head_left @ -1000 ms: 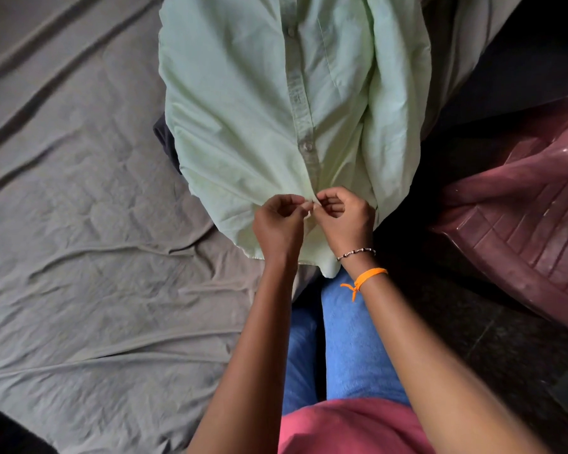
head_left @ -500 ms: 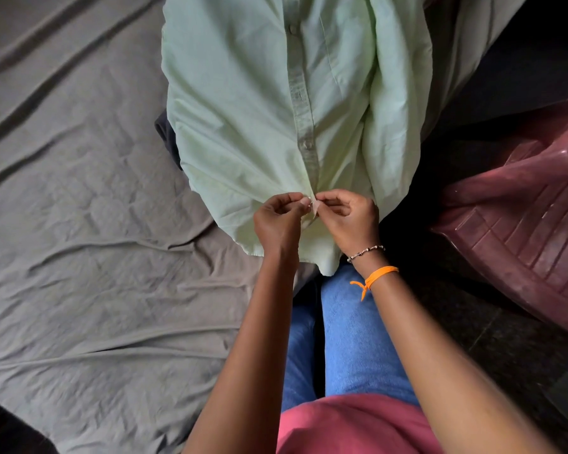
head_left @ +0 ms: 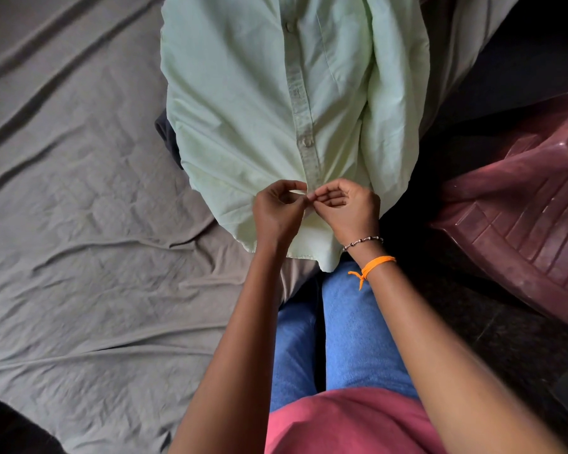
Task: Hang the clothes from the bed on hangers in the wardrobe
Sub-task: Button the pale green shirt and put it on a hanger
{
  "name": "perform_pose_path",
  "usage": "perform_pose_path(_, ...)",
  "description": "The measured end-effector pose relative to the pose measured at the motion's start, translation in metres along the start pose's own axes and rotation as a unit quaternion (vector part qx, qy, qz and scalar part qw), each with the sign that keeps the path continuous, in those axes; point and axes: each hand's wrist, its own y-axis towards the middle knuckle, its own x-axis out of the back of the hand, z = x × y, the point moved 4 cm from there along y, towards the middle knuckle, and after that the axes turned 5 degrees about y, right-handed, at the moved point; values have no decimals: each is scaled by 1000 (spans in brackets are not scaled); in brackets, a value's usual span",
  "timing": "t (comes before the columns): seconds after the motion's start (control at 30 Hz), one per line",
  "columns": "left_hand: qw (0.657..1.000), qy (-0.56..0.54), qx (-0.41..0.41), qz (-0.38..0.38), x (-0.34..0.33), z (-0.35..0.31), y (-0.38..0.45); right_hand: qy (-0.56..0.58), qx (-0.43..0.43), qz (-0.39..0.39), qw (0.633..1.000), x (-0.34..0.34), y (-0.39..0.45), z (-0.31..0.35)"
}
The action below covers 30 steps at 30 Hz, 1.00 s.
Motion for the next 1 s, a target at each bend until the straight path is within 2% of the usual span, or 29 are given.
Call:
perform_pose_path(0.2,1000,-12,-12,25,0,4,2,25,-39,20,999,3,3,-7)
perform_pose_path(0.47,990,101,-92,32,-1,-3,13,46,-78,2,996,6,9,-17)
perform_pose_path(0.53,984,110,-125,67,0,-7,17,78,-117,39,989,7,15,-12)
perform_pose_path(0.6,982,46,-127,128,5,-14,23,155,-160,108,969,9,21,-2)
perform_pose_path(0.7,963,-94,-83,237,7,-30,32,277,-226,221,907,14,36,16)
perform_pose_path(0.8,956,-121,-17,266,2,-33,37,281,-242,273,887,15,53,19)
perform_pose_path(0.83,962,-86,-5,260,1,-29,38,246,-245,279,895,14,58,16)
perform_pose_path(0.87,966,-14,-7,258,-1,-24,38,146,-233,276,921,15,64,7)
perform_pose_path(0.9,959,98,-20,267,-3,-17,37,-21,-191,269,944,18,71,-3)
perform_pose_path(0.93,929,223,-32,292,-7,-8,37,-206,-139,243,938,23,80,-11)
perform_pose_path(0.97,880,337,-25,333,-12,4,33,-342,-92,206,912,27,85,-15)
perform_pose_path(1.0,827,417,10,377,-15,15,27,-395,-67,185,897,30,86,-15)
